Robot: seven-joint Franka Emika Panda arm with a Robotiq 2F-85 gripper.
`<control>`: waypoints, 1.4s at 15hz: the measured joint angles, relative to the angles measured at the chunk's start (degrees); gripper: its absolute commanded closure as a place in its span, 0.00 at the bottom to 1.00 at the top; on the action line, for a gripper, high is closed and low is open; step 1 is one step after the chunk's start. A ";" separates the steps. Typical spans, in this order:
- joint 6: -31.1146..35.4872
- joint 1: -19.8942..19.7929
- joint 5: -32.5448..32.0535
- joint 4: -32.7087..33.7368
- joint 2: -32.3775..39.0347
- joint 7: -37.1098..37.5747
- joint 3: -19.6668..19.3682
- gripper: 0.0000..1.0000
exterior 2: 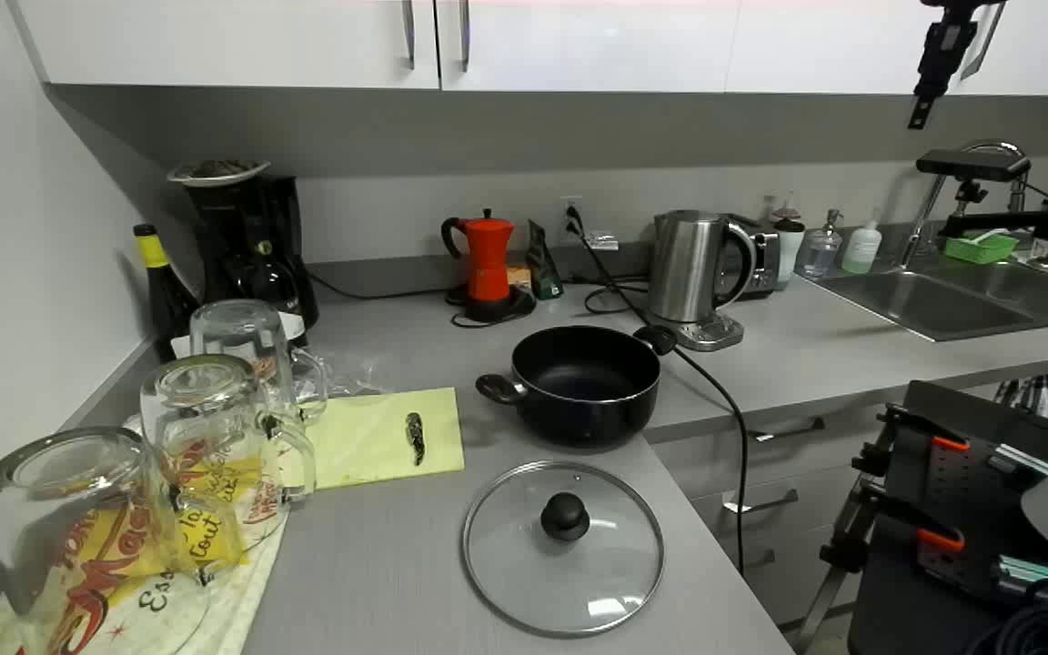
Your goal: Put the lid on the pan
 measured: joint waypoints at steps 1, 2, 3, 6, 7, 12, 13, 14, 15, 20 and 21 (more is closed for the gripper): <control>0.01 0.00 0.00 0.00 0.00 0.00 0.00 0.00; 0.01 0.00 0.00 0.00 0.00 0.00 0.00 0.00; 0.01 0.00 0.00 0.00 0.00 0.00 0.00 0.00; 0.01 0.00 0.00 0.00 0.00 0.00 0.00 0.00; 0.01 0.00 0.00 0.00 0.00 0.00 0.00 0.00; 2.86 2.00 -0.13 0.21 2.29 -1.19 -0.24 0.00; 4.41 2.87 -0.13 0.38 3.68 -2.16 -0.30 0.00; 6.26 3.84 -0.13 0.58 5.30 -3.35 -0.39 0.00; 8.23 4.93 -0.13 0.89 7.06 -4.83 -0.52 0.00; 15.92 10.92 0.44 4.68 17.61 -12.96 -0.93 0.00; 16.87 12.09 0.61 5.77 19.75 -14.73 -0.93 0.00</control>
